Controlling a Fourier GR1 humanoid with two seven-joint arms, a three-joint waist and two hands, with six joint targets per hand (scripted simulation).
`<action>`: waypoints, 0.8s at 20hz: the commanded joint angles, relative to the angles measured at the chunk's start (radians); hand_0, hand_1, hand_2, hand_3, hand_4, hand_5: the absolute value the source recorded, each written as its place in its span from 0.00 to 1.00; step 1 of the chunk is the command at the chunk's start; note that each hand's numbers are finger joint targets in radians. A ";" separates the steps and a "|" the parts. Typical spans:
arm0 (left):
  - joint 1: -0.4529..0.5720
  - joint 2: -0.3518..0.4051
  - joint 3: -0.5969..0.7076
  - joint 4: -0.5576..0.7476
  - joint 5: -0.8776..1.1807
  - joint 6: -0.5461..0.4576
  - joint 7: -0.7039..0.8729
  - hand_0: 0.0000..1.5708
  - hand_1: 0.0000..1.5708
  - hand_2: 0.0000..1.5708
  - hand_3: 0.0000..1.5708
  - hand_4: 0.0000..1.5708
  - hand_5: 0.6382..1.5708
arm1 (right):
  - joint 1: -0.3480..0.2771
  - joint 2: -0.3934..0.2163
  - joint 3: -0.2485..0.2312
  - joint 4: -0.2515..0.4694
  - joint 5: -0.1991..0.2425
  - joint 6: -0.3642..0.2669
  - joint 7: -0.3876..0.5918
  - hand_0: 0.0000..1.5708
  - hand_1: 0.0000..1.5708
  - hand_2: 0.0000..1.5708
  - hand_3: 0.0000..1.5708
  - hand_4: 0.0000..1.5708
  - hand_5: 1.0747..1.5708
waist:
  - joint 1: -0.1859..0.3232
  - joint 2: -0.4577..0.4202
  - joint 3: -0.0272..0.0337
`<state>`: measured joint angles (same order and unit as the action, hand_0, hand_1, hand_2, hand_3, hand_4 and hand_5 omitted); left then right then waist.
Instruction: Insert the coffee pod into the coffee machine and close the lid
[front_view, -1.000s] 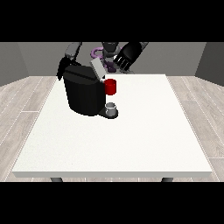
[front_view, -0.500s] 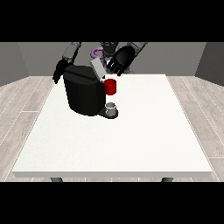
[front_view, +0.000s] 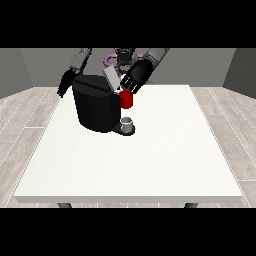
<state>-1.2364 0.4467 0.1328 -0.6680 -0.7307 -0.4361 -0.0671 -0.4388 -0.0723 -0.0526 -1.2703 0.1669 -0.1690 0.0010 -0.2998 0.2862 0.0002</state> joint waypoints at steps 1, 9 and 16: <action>0.001 -0.034 -0.011 0.005 -0.003 0.001 -0.002 0.80 0.80 0.82 0.77 0.27 1.00 | -0.007 0.005 -0.008 0.010 -0.002 -0.012 0.014 0.00 0.00 0.00 0.00 0.08 1.00 | 0.011 -0.013 0.0000; -0.038 -0.008 0.003 0.024 -0.012 0.009 0.007 0.74 0.74 0.79 0.76 0.27 1.00 | 0.005 0.012 -0.004 0.018 -0.001 -0.013 -0.041 0.00 0.00 0.00 0.00 0.00 1.00 | -0.009 0.021 0.0002; -0.078 0.002 0.005 0.014 -0.018 0.025 -0.021 0.78 0.78 0.80 0.77 0.24 1.00 | -0.086 -0.029 -0.054 0.050 -0.023 -0.009 -0.022 0.00 0.00 0.00 0.00 0.00 1.00 | 0.014 0.072 0.0002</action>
<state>-1.2854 0.4414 0.1297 -0.6489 -0.7498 -0.4199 -0.0837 -0.4819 -0.0810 -0.0781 -1.2425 0.1583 -0.1807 -0.0134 -0.2966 0.3258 0.0002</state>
